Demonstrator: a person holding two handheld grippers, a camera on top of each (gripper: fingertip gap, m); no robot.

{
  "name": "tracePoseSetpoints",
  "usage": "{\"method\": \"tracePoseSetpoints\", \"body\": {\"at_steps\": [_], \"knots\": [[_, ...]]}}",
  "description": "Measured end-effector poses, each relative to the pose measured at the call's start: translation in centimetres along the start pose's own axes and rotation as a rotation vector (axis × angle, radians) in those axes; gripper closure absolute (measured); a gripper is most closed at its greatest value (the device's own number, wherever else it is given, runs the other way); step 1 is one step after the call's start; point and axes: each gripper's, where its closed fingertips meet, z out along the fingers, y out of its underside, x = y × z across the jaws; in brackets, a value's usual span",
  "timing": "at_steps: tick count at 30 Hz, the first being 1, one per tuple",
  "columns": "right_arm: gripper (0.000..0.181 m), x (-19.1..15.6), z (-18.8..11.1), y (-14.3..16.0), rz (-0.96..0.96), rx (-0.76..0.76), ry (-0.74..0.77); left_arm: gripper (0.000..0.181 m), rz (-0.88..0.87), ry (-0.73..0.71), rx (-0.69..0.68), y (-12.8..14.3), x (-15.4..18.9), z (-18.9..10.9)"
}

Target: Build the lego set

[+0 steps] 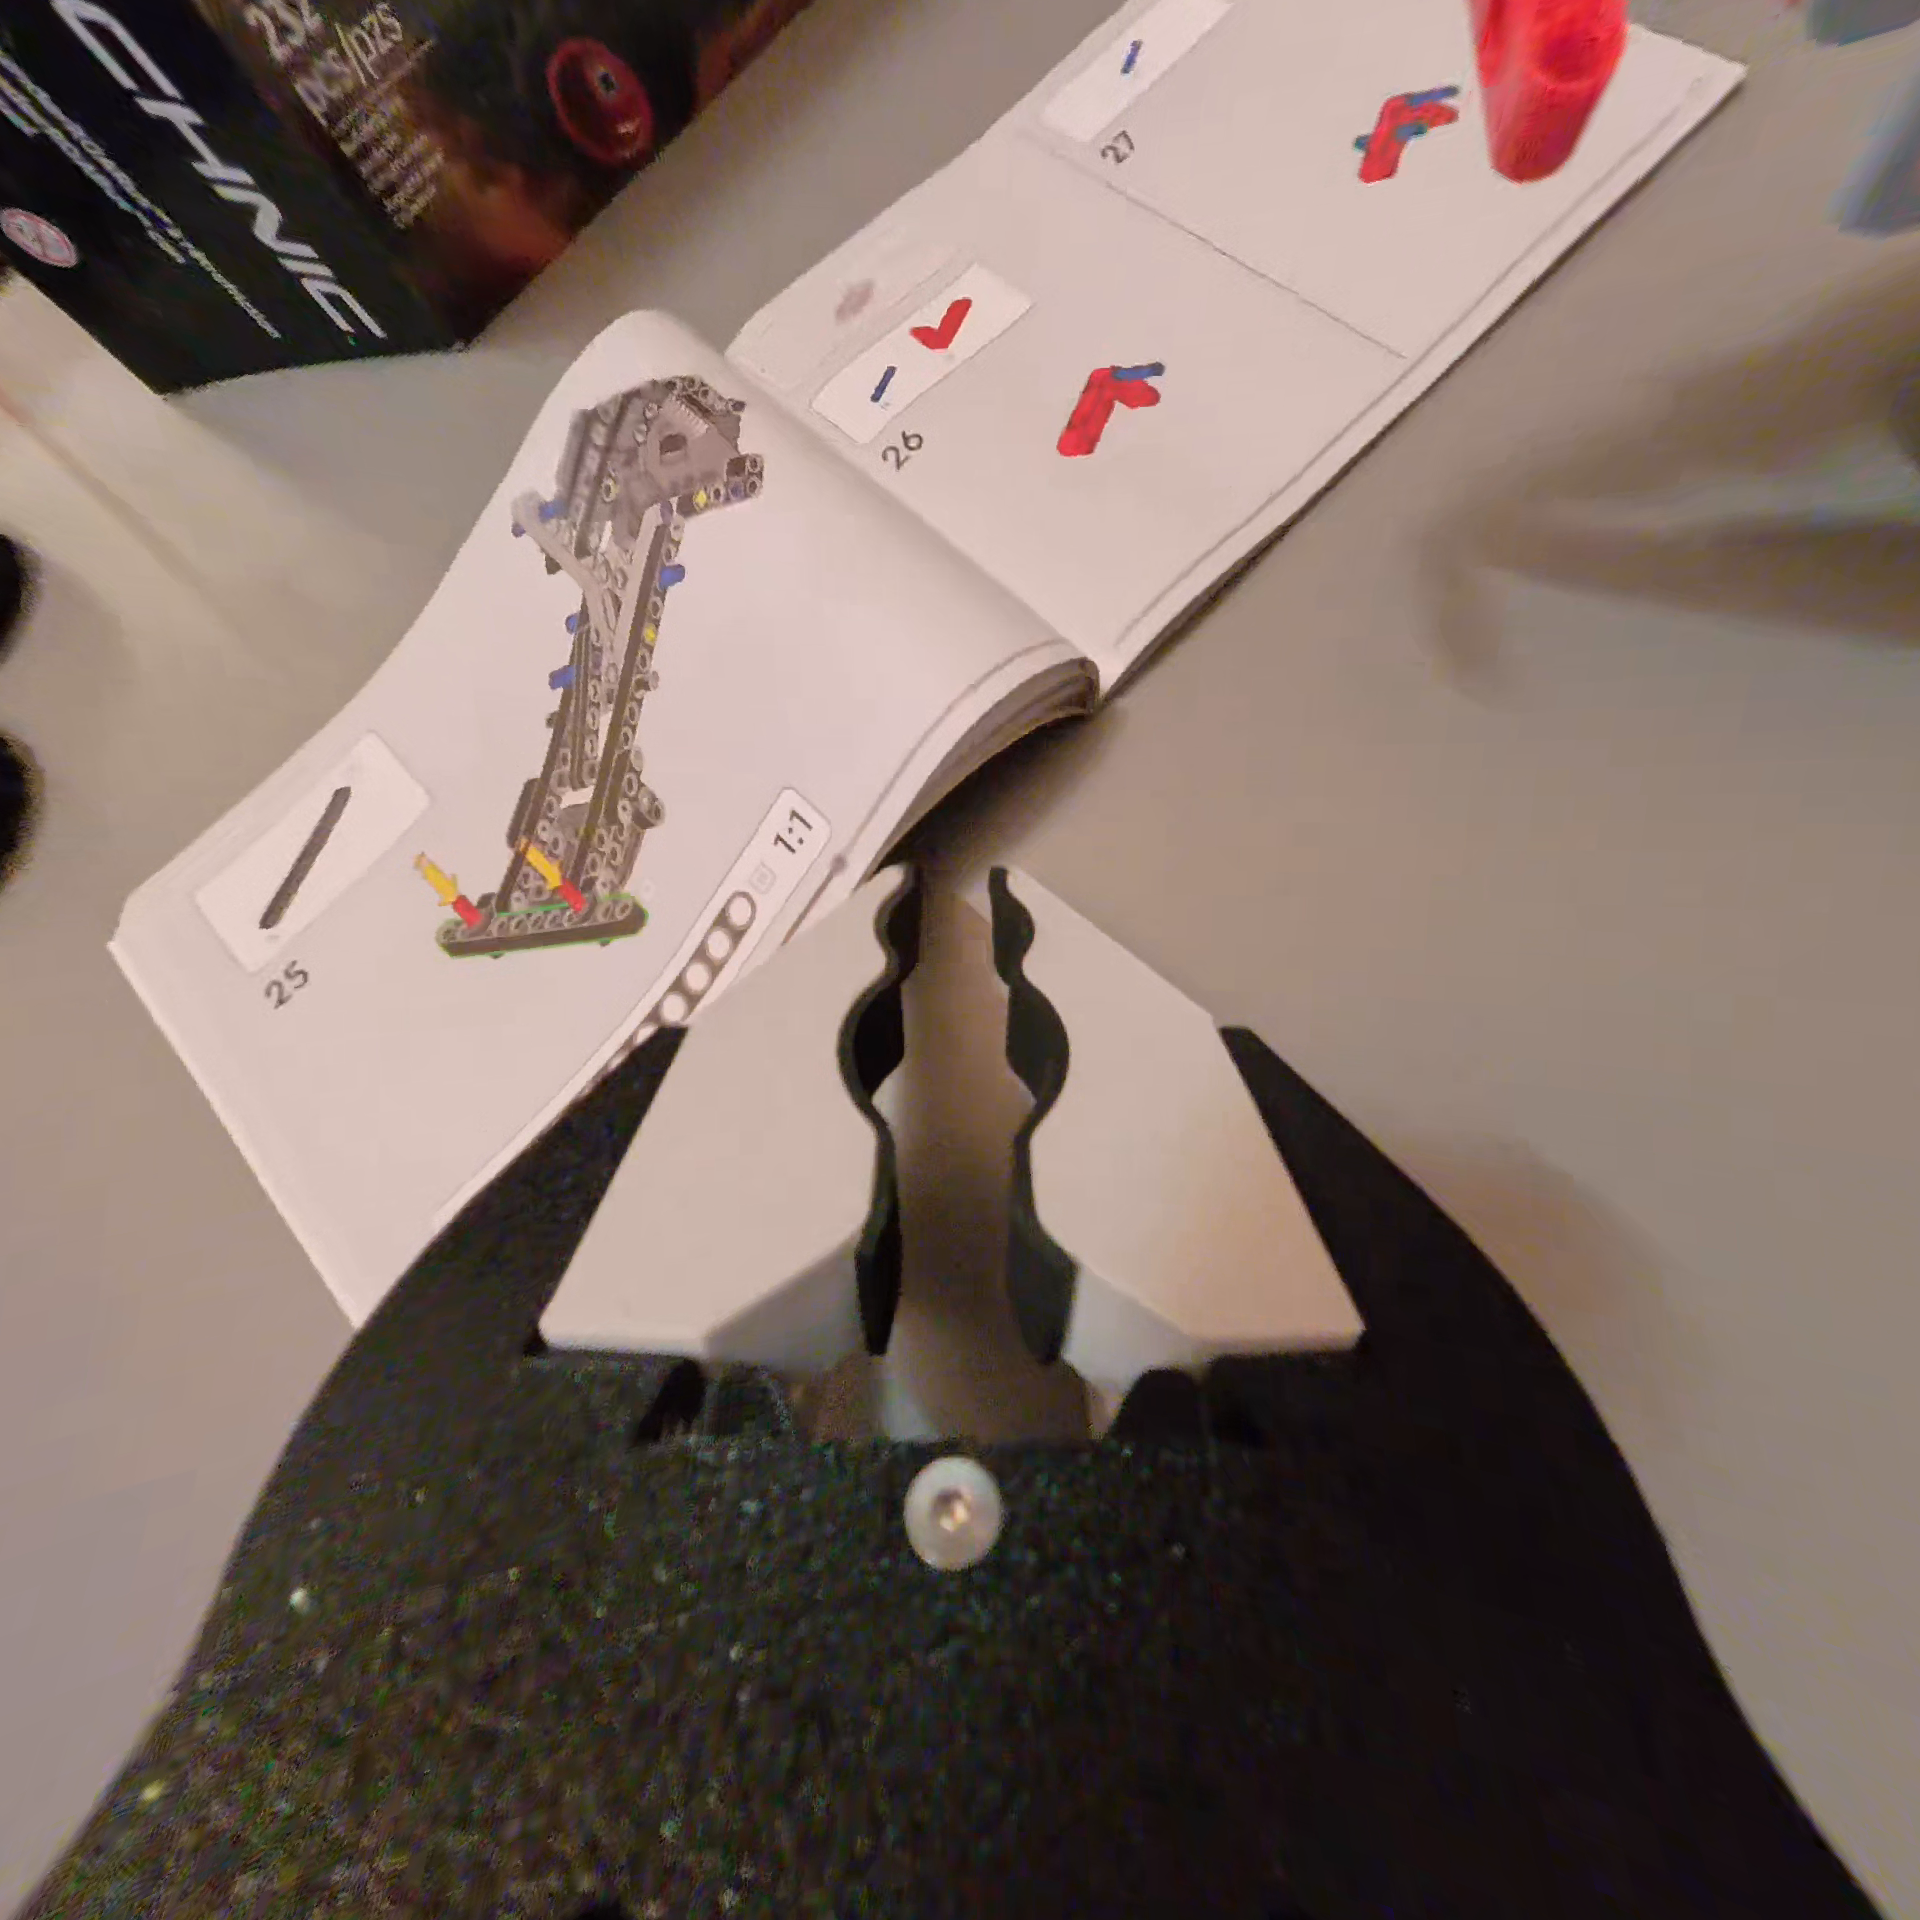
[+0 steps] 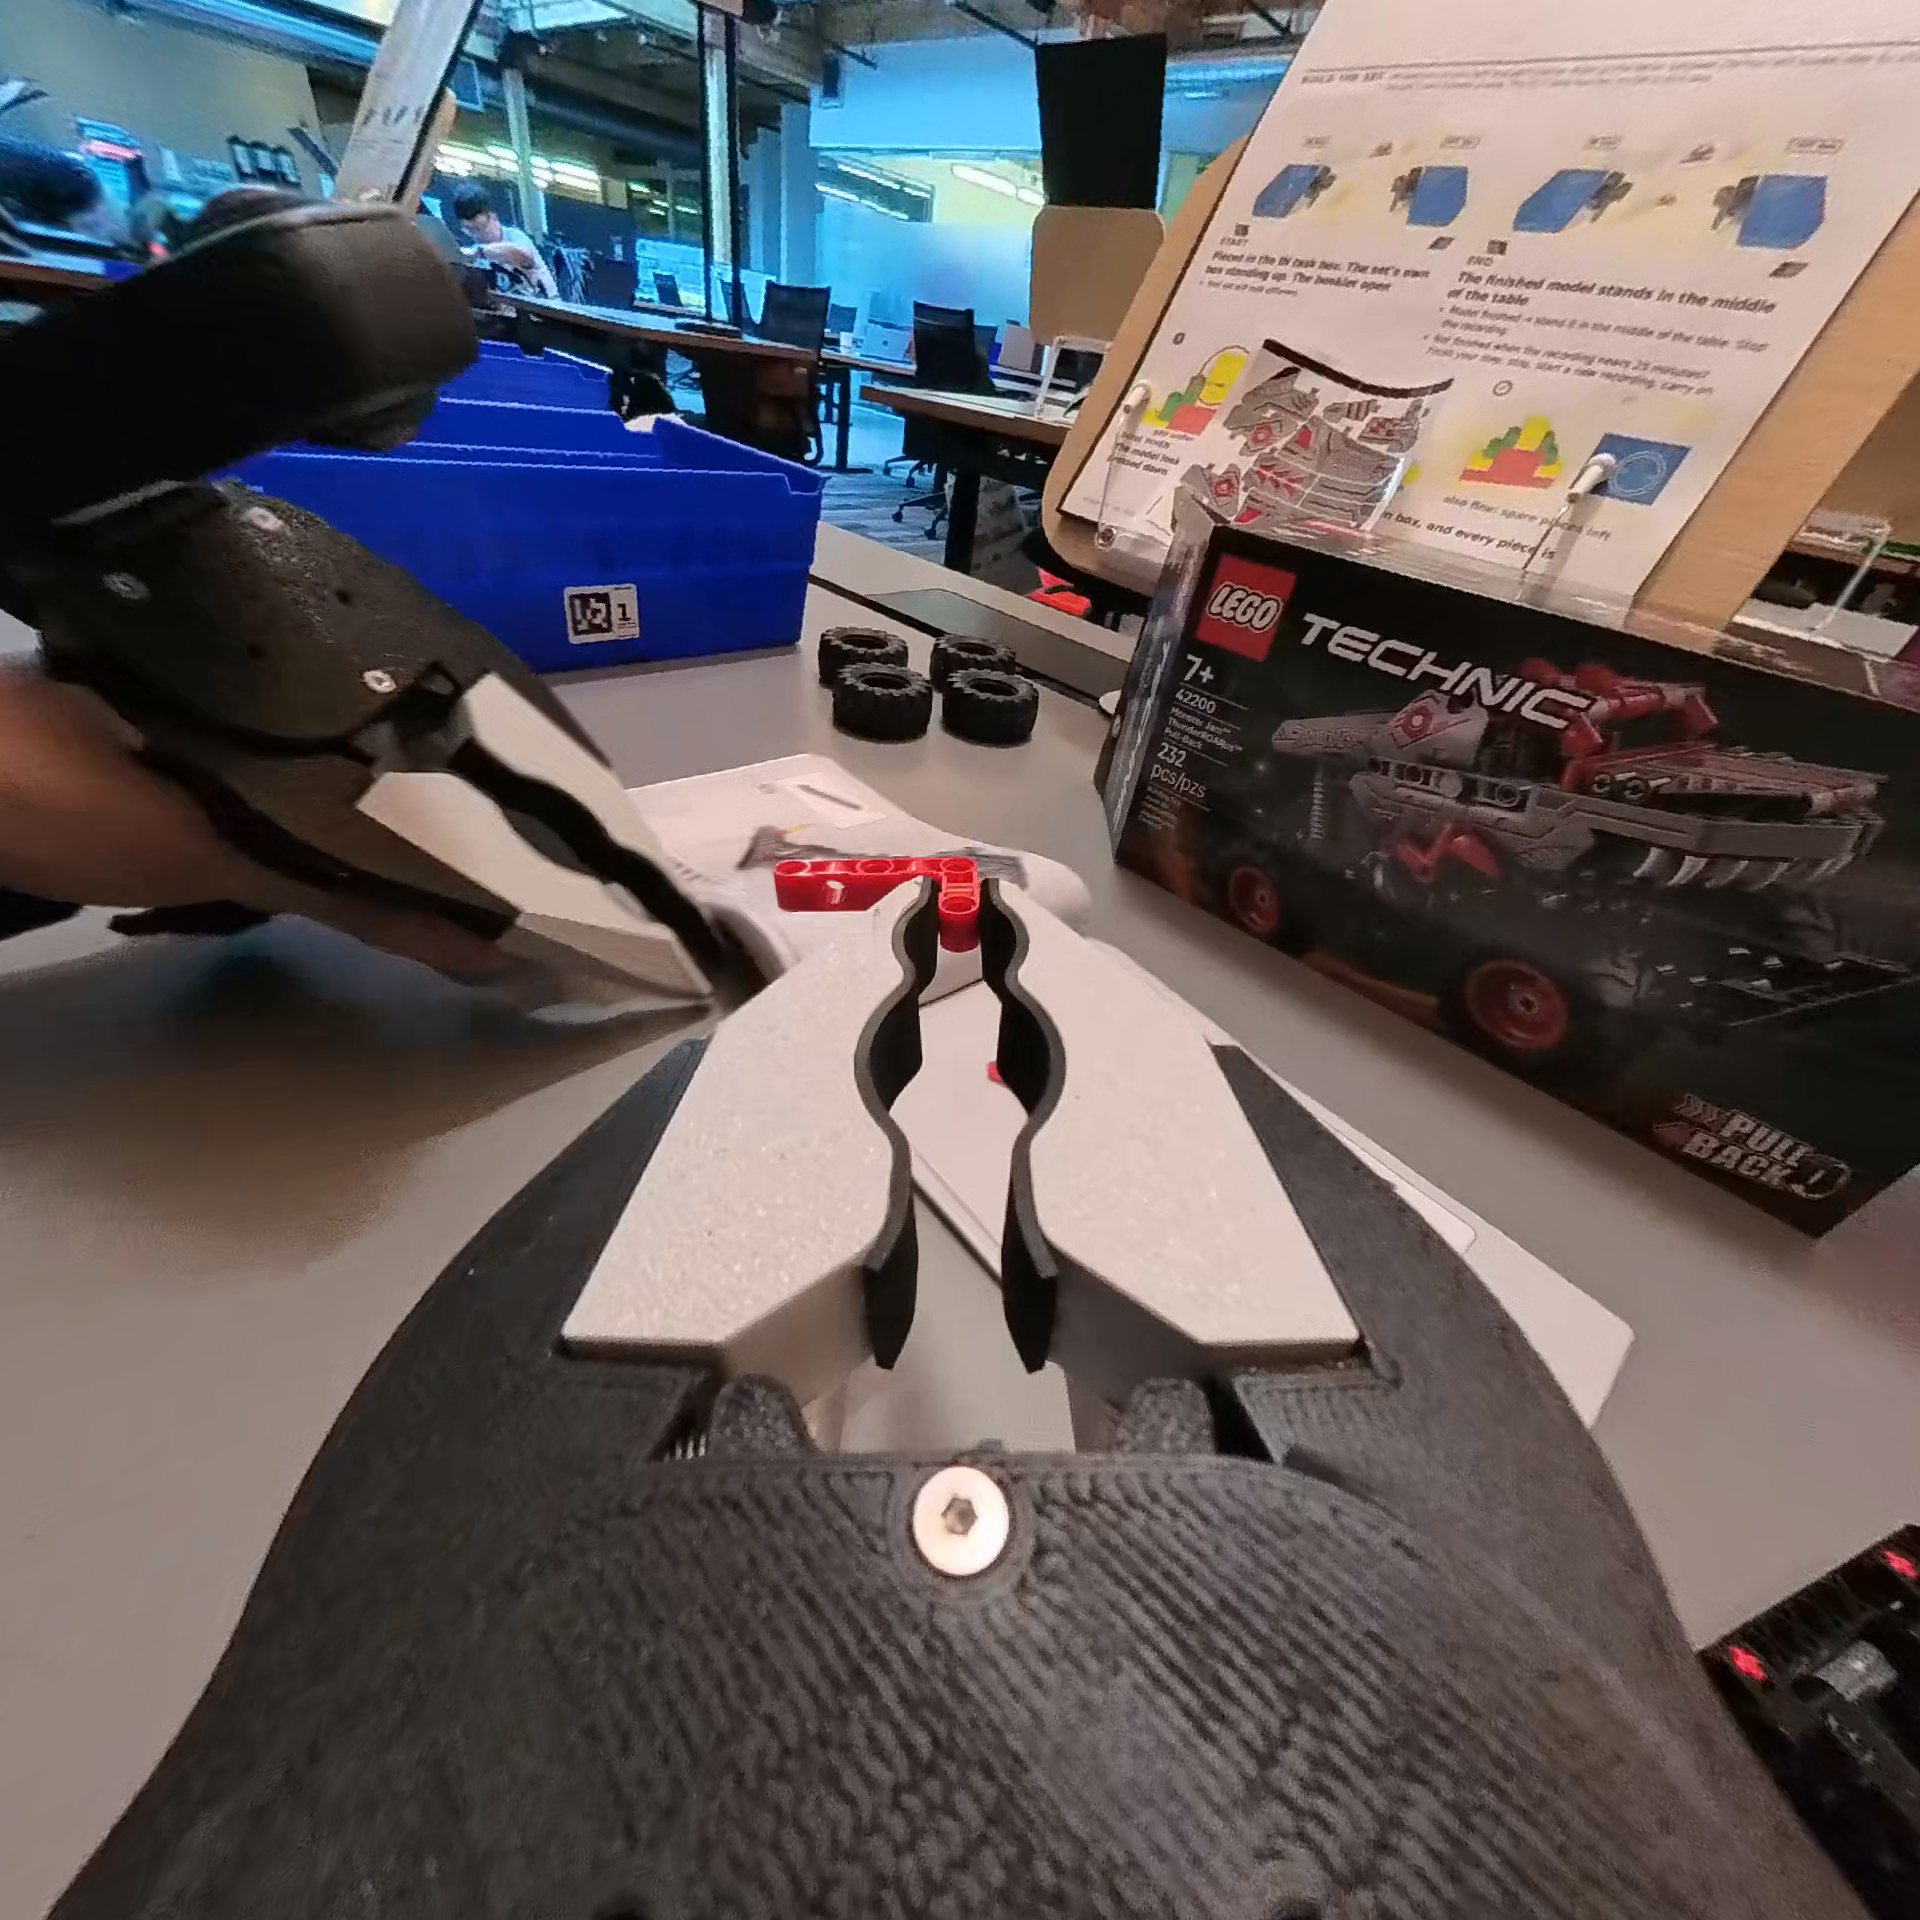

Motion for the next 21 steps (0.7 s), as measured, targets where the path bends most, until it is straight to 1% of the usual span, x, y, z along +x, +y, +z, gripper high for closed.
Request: {"method": "tracePoseSetpoints", "body": {"at_steps": [1,4,5,9,11,13,14,17,19,21], "knots": [[0.175,-0.1,0.0,0.0,0.0,-0.002,-0.007,0.171,0.01,-0.042,0.027,-0.8,-0.5,0.1],[0.176,-0.3,0.2,0.3,-0.032,-0.019,-0.006,0.173,0.074,-0.091,0.141,-3.8,-1.1,-0.4],[0.176,-0.4,0.2,0.4,-0.043,-0.029,-0.004,0.173,0.099,-0.103,0.151,-4.4,-1.5,-0.4],[0.176,-0.5,0.2,0.5,-0.051,-0.037,-0.001,0.17,0.187,-0.164,0.085,-4.4,-4.0,0.4],[0.176,-0.5,0.3,0.6,-0.052,-0.041,-0.006,0.17,0.178,-0.14,0.086,-4.3,-4.6,0.2],[0.176,-0.7,0.3,0.6,-0.06,-0.042,-0.012,0.17,0.111,-0.096,0.066,-3.5,-4.7,-0.6],[0.176,-0.8,0.3,0.6,-0.063,-0.045,-0.017,0.17,0.066,-0.073,0.042,-2.7,-4.8,-1.2],[0.176,-1.0,0.4,0.7,-0.074,-0.054,-0.024,0.166,-0.092,0.03,-0.032,0.8,-3.7,-2.3],[0.176,-1.1,0.5,0.9,-0.079,-0.063,-0.029,0.161,-0.186,0.068,-0.027,2.4,-2.6,-2.7],[0.176,-1.3,0.6,1.1,-0.088,-0.076,-0.034,0.159,-0.237,0.053,0.006,3.0,-2.0,-2.9]]}}
